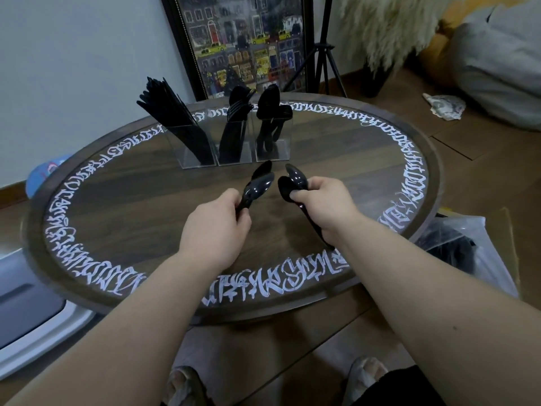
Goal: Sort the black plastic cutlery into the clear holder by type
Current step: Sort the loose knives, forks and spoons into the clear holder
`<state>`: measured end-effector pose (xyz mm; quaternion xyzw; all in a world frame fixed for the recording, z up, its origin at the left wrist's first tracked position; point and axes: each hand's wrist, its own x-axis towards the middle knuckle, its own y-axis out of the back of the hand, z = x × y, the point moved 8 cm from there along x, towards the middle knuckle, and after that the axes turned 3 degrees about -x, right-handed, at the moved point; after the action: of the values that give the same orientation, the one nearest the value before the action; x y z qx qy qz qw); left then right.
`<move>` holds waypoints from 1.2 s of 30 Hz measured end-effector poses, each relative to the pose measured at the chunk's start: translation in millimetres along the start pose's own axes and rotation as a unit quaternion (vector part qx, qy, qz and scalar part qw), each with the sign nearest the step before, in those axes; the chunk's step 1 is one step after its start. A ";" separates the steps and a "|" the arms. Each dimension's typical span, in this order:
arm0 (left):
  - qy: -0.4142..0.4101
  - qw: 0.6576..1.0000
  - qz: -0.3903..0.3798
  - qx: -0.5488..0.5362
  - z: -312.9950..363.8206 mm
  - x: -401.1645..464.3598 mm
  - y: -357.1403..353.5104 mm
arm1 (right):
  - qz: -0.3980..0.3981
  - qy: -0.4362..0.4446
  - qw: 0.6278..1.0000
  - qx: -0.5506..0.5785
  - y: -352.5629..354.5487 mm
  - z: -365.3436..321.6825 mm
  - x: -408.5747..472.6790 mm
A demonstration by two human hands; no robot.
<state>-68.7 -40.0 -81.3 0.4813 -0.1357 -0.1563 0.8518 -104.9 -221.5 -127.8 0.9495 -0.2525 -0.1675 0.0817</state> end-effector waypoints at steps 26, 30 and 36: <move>0.028 0.997 -0.058 -0.035 -13.5 -2.9 -0.8 | 0.000 -0.089 0.979 0.186 -27.9 0.4 5.2; 0.041 0.998 -0.049 -0.025 -20.9 -2.1 7.0 | 0.032 -0.015 0.999 0.031 -4.7 -8.4 12.1; 0.025 0.997 -0.060 -0.031 -19.6 -3.9 6.5 | -0.110 -0.008 0.980 0.168 -17.6 -12.6 6.1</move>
<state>-63.9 -20.0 -85.8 0.4654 -0.0802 -0.1990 0.8587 -87.4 -208.6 -122.0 0.9702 -0.1721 -0.1385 -0.0997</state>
